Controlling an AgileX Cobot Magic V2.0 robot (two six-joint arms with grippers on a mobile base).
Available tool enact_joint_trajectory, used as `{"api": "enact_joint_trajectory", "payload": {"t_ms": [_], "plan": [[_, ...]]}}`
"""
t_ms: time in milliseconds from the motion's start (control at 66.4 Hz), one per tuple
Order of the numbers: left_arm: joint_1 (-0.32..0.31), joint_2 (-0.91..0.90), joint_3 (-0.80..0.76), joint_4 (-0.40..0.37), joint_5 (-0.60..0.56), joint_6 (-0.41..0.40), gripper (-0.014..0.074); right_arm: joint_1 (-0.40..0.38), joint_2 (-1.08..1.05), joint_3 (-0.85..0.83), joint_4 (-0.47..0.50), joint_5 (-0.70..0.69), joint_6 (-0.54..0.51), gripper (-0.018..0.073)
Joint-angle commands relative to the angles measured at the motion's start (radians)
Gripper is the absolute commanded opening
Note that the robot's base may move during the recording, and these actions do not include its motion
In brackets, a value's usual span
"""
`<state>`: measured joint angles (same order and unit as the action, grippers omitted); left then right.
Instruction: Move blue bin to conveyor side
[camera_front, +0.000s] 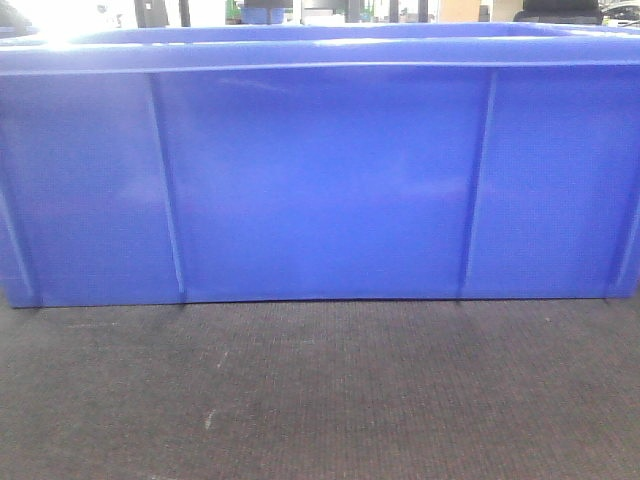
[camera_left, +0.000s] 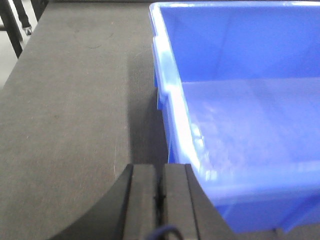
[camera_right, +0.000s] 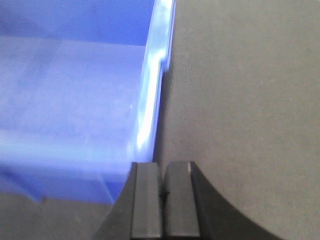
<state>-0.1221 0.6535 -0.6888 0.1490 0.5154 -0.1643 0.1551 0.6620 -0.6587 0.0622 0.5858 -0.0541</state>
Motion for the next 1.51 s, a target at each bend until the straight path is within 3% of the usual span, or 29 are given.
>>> {"api": "enact_joint_trajectory", "payload": {"t_ms": [0, 256, 422, 678, 1190, 1280, 1310, 1491], "plan": [[0.000, -0.088, 0.078, 0.010, -0.073, 0.002, -0.0016, 0.002, -0.131, 0.115, -0.015, -0.104, -0.034, -0.0073], [0.000, -0.358, 0.202, 0.024, -0.145, 0.002, -0.0016, 0.002, -0.503, 0.240, -0.015, -0.142, -0.034, -0.0073], [0.000, -0.495, 0.209, 0.082, -0.154, 0.002, -0.0016, 0.004, -0.662, 0.240, -0.015, -0.146, -0.034, -0.0073], [0.000, -0.590, 0.209, 0.103, -0.156, 0.002, -0.0016, 0.004, -0.662, 0.240, -0.015, -0.152, -0.034, -0.0073], [0.000, -0.598, 0.209, 0.103, -0.158, 0.002, -0.0016, 0.004, -0.662, 0.240, -0.015, -0.152, -0.034, -0.0073], [0.000, -0.598, 0.215, 0.021, -0.158, 0.002, -0.0016, 0.004, -0.662, 0.240, -0.015, -0.152, -0.034, -0.0073], [0.006, -0.598, 0.215, -0.011, -0.146, 0.004, -0.0016, 0.004, -0.662, 0.240, -0.015, -0.152, -0.034, -0.0073], [0.103, -0.601, 0.267, -0.019, -0.125, 0.004, -0.0016, 0.004, -0.662, 0.240, -0.015, -0.152, -0.034, -0.0073]]}}
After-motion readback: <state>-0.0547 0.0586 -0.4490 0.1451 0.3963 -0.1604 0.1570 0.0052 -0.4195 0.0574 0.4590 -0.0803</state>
